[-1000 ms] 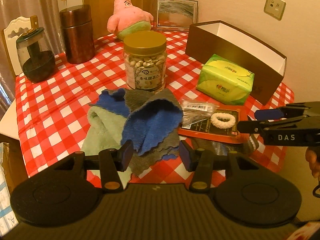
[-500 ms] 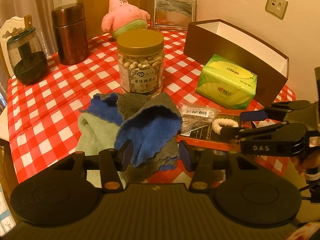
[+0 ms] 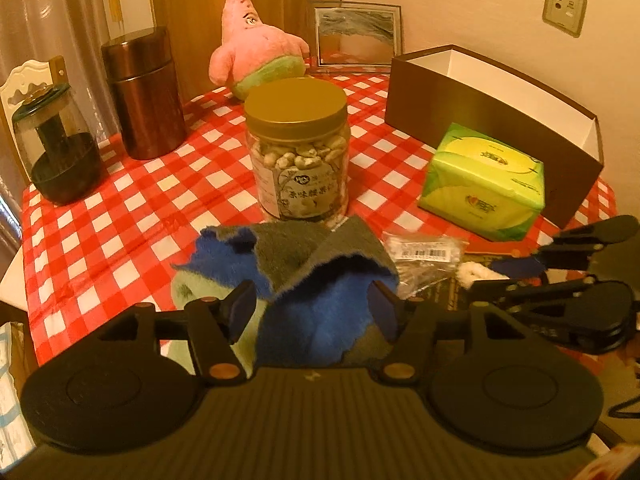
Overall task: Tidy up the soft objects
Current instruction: 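Lower the right gripper onto the cream scrunchie and close on it, then lift the scrunchie with the right gripper while the left gripper grasps the blue cloth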
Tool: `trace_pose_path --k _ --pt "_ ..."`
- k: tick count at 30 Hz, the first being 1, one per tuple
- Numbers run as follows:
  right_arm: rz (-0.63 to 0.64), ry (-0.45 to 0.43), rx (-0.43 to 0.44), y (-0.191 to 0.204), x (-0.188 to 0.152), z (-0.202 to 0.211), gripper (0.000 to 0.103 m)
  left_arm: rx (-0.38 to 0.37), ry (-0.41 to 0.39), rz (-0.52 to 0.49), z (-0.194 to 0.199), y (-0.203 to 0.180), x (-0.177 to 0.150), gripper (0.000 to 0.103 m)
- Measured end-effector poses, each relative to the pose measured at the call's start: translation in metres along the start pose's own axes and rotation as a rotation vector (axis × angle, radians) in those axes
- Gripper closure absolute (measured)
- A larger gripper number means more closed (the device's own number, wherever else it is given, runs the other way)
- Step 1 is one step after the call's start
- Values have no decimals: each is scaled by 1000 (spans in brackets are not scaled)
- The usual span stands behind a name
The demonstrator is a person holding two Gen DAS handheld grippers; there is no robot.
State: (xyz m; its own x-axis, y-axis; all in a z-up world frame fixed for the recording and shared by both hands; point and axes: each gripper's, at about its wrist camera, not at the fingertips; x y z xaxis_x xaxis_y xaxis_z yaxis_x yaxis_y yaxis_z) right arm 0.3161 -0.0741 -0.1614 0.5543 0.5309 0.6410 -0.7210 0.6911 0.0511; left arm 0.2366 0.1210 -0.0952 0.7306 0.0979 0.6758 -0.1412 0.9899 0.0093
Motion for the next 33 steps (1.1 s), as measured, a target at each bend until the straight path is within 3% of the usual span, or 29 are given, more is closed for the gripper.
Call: trace_pose_path --k 14,15,18,19,26,33 --pt "-142 -48 -11 -24 10 25 83 -32 32 -32 -55 14 8 45" --pt "-147 -49 -11 -25 10 26 83 -35 26 -31 -56 14 8 51" --pt "-153 -50 -15 -25 9 29 83 -56 12 -30 -55 16 10 92" --pt "-155 -51 -17 -25 8 30 83 -67 7 -29 -51 18 11 99" --pt "-179 -59 -20 -28 4 38 83 -76 -99 -21 4 21 10 99" --pt "-195 -65 -17 -29 -3 50 83 -63 -155 -10 80 26 -5 99"
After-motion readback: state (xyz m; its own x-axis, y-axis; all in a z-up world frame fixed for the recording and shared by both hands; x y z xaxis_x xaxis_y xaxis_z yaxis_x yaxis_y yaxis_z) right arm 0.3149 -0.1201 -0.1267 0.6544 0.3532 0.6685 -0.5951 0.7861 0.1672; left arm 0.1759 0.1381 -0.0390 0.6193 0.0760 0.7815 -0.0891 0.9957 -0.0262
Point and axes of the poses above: each gripper's, at about its wrist camera, not at the fingertips, and z roughly against the way its jaws point, y to its left, x to its top
